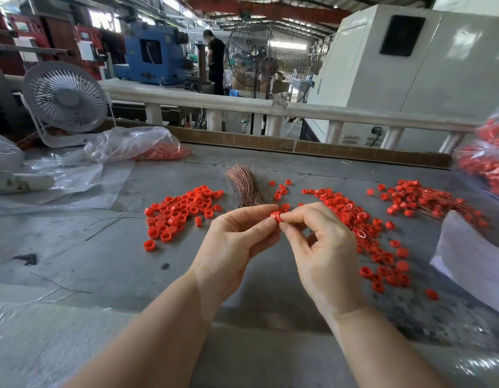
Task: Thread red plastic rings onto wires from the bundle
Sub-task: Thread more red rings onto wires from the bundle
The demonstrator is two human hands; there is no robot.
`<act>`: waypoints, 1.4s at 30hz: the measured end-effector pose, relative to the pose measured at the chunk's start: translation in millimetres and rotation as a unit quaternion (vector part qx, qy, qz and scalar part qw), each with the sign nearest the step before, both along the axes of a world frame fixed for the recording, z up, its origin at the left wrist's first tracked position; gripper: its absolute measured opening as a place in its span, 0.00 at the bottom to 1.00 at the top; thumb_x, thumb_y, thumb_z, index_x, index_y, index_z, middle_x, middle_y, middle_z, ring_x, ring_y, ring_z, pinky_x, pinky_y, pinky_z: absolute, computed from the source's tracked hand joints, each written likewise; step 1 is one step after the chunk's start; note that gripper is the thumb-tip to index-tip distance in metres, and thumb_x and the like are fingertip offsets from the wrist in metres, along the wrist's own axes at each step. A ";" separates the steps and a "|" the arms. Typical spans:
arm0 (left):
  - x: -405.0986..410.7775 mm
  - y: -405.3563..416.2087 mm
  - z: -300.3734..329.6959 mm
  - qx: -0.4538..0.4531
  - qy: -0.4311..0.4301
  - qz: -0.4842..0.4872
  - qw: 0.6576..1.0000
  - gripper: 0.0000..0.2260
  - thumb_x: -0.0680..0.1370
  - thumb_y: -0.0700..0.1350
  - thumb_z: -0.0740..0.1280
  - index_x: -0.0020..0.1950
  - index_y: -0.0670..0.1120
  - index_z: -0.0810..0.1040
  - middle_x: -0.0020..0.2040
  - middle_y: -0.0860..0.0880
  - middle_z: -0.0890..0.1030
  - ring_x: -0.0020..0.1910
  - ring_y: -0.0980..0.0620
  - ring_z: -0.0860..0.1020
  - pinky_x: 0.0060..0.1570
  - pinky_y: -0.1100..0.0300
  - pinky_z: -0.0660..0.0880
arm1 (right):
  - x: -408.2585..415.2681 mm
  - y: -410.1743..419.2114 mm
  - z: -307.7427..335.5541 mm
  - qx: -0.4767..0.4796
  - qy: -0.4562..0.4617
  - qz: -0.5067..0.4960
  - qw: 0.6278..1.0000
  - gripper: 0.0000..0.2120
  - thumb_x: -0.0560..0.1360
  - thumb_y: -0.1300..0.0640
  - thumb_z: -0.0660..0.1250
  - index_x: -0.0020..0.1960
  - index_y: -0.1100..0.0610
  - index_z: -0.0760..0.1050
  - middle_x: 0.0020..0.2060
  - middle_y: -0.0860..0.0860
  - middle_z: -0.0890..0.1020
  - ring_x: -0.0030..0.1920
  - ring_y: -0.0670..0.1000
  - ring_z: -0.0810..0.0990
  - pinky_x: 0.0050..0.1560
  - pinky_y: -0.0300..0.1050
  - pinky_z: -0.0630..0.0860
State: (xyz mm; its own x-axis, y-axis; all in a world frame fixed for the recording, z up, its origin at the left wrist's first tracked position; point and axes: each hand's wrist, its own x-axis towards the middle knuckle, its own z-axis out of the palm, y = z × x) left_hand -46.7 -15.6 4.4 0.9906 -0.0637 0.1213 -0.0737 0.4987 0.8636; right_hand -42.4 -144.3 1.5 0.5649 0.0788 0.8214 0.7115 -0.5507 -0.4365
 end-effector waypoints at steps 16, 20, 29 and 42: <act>-1.5 1.4 0.4 0.020 0.009 -0.005 1.000 0.08 0.65 0.40 0.69 0.39 0.47 0.85 0.39 0.48 0.85 0.38 0.56 0.82 0.36 0.66 0.78 | 0.5 -1.1 -1.6 0.002 0.008 0.009 1.000 0.02 0.71 0.64 0.69 0.42 0.60 0.80 0.39 0.50 0.79 0.40 0.47 0.77 0.43 0.41 0.75; -1.8 1.3 0.5 0.022 0.009 -0.010 1.000 0.08 0.65 0.41 0.69 0.40 0.48 0.86 0.40 0.49 0.85 0.38 0.57 0.83 0.35 0.66 0.78 | 1.4 -0.8 -1.1 0.023 0.019 0.013 0.999 0.02 0.71 0.62 0.68 0.42 0.59 0.80 0.39 0.49 0.80 0.40 0.44 0.77 0.43 0.37 0.74; -1.1 -0.1 -0.8 0.017 -0.003 0.003 1.000 0.08 0.65 0.40 0.69 0.39 0.48 0.86 0.39 0.49 0.85 0.37 0.56 0.82 0.36 0.66 0.78 | 1.1 -0.4 -0.4 0.017 -0.002 -0.003 1.000 0.01 0.71 0.62 0.69 0.41 0.59 0.79 0.38 0.48 0.79 0.40 0.44 0.76 0.43 0.37 0.73; -2.5 -0.9 0.1 0.036 -0.037 0.029 0.998 0.08 0.64 0.40 0.69 0.39 0.48 0.85 0.39 0.48 0.85 0.40 0.55 0.82 0.40 0.66 0.78 | -0.2 -1.4 -0.6 -0.005 0.001 0.003 1.000 0.02 0.71 0.62 0.69 0.42 0.60 0.80 0.39 0.49 0.80 0.40 0.47 0.77 0.43 0.43 0.75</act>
